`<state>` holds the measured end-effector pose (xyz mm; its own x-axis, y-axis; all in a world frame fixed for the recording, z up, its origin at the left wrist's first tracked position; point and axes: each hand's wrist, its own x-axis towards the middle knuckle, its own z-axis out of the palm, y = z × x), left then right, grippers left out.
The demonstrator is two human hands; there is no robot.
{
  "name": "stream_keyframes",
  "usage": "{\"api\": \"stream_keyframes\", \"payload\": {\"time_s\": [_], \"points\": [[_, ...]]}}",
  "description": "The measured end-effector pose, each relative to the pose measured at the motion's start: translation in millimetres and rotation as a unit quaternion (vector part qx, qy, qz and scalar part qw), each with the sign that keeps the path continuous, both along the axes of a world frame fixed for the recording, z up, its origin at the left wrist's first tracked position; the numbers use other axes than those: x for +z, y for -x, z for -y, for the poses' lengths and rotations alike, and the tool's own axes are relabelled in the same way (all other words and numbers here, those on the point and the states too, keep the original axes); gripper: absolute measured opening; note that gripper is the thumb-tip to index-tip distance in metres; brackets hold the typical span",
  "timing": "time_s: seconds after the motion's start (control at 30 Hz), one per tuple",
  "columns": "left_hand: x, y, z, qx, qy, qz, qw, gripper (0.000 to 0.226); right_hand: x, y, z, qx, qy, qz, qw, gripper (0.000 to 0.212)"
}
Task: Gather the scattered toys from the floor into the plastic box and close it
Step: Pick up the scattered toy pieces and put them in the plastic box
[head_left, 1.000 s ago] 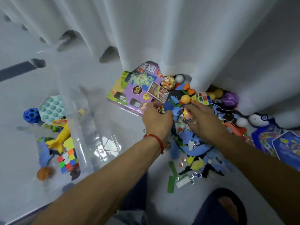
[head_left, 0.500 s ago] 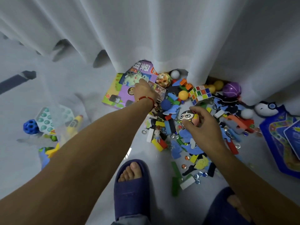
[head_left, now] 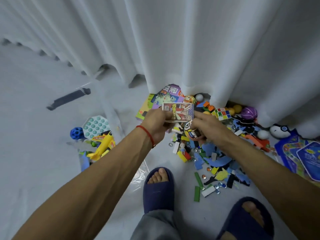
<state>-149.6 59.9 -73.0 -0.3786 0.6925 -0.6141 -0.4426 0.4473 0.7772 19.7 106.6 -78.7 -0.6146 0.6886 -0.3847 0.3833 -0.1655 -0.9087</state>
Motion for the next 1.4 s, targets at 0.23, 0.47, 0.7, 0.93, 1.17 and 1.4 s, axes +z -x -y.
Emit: {"api": "stream_keyframes", "payload": {"time_s": [0.23, 0.47, 0.7, 0.93, 1.17, 1.4], "points": [[84.0, 63.4, 112.5, 0.001, -0.043, -0.161, 0.986, 0.023, 87.0, 77.3, 70.5, 0.283, -0.218, 0.185, 0.916, 0.027], [89.3, 143.8, 222.9, 0.266, -0.004, 0.025, 0.964, 0.008, 129.3, 141.0, 121.0, 0.196, -0.053, 0.067, 0.977, 0.053], [90.1, 112.5, 229.6, 0.258, -0.028, 0.094, 0.961, 0.026, 109.7, 70.6, 98.5, 0.163, -0.077, 0.137, 0.974, 0.025], [71.6, 9.9, 158.6, 0.036, -0.035, 0.0, 0.999, 0.021, 54.8, -66.7, 53.7, 0.078, -0.135, 0.34, 0.928, 0.036], [-30.4, -72.4, 97.9, -0.231, 0.054, -0.146, 0.96, 0.017, -42.1, -154.1, 56.1, 0.055, -0.128, 0.415, 0.899, 0.052], [-124.1, -92.7, 35.4, -0.409, 0.032, -0.412, 0.814, 0.045, -136.7, -155.7, 56.5, 0.05, -0.198, 0.391, 0.897, 0.079]]}}
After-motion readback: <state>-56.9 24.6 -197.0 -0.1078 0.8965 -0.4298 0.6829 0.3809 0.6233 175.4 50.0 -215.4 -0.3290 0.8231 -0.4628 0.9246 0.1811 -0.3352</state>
